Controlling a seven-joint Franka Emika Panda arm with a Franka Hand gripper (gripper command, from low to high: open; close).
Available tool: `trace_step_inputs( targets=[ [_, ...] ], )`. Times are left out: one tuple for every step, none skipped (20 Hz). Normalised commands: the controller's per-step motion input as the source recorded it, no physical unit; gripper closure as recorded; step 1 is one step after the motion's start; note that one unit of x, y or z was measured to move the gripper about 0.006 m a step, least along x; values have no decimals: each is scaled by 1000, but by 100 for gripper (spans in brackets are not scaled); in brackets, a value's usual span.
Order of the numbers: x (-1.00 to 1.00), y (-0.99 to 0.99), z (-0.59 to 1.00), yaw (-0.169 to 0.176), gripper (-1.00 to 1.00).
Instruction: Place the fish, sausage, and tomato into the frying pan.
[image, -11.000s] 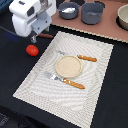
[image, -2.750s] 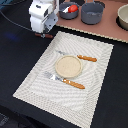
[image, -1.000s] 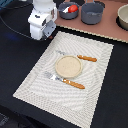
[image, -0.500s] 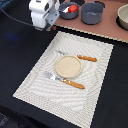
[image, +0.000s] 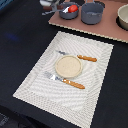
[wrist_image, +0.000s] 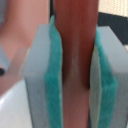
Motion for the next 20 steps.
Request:
trace_step_inputs(
  targets=[
    [689,929,614,0,100],
    [740,931,543,0,100],
    [751,957,466,0,100],
    [763,946,366,0,100],
    [789,897,311,0,100],
    [826,840,243,0,100],
    [783,806,177,0,100],
    [717,737,89,0,100],
    [686,731,57,0,100],
    [583,731,0,0,100],
    [480,709,-3,45,100],
    [474,549,-126,158,100],
    [380,426,-137,194,100],
    [314,397,-54,205,100],
    [271,403,-20,217,100],
    [194,331,0,220,100],
    [80,254,-23,205,100],
    [0,177,-60,178,100],
    [0,157,-97,156,100],
    [0,94,-131,137,100]
  ],
)
